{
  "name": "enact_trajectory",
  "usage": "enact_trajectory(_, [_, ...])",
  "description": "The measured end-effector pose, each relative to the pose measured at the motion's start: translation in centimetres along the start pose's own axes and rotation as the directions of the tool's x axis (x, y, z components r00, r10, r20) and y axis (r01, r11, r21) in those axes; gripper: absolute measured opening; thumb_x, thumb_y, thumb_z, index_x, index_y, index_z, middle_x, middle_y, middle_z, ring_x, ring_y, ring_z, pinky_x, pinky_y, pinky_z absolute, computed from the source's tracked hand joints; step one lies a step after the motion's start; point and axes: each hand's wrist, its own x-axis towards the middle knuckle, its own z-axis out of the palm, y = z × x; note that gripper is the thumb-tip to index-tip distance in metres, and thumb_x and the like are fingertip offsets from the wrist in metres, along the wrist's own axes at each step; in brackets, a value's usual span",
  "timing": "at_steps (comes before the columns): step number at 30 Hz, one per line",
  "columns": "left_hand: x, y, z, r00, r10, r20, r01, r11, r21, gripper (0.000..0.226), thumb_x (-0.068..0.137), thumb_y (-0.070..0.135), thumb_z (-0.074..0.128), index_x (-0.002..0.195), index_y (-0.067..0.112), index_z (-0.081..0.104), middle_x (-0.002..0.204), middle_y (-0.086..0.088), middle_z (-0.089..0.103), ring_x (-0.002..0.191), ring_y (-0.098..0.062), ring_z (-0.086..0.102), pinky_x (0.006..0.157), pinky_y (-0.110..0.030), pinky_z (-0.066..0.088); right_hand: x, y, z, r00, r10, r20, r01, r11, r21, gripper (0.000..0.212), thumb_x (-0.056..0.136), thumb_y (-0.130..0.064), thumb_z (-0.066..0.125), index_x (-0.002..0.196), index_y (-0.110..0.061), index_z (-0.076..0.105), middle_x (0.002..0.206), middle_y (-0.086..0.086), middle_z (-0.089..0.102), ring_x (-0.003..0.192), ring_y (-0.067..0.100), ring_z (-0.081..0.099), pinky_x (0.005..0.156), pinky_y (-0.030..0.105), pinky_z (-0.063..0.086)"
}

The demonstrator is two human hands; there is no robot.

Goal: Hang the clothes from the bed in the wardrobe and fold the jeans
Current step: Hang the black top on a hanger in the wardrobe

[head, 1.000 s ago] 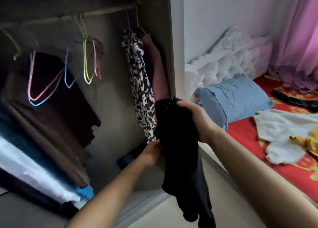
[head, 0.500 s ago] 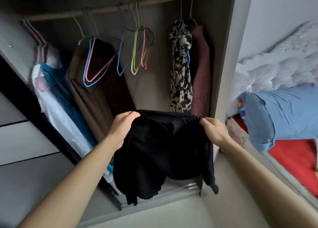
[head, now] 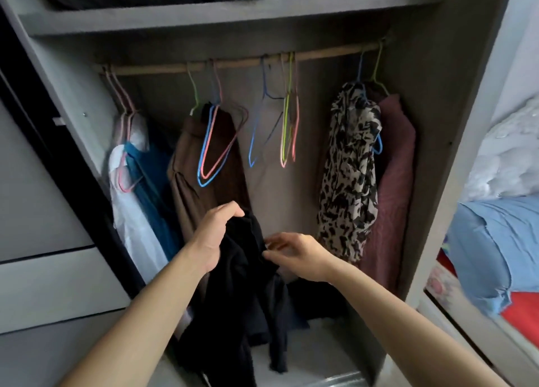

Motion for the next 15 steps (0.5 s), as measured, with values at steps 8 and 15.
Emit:
enact_trajectory(8, [4.1,-1.5,-4.7,0.983,0.04,0.178,-0.055,0.995,0.084,0.021,0.067,0.019,0.086,0.066,0.019,0.065,0.077,-0.01,0.067,0.072,-0.023,0.065,0.073,-0.03,0.052,4.6,-0.2,-0.1,0.972,0.218,-0.091,-0.164,0.9,0.404,0.019,0.105,-0.022,0.048,0.092,-0.016,0.06,0.097,0.001,0.074,0.091,0.009,0.068,0.087,0.038,0.054])
enact_trajectory(15, [6.3,-1.9,-3.0,0.966,0.052,0.254,-0.073,0.995,0.074,0.018,0.054,0.004,0.055,0.068,0.015,0.059,0.061,0.001,0.052,0.057,-0.01,0.048,0.053,-0.019,0.038,5.0,1.7,3.7,0.987,0.156,0.022,-0.157,0.965,0.211,0.017,0.097,-0.03,0.063,0.109,-0.019,0.068,0.1,-0.007,0.069,0.091,0.004,0.064,0.09,0.03,0.052])
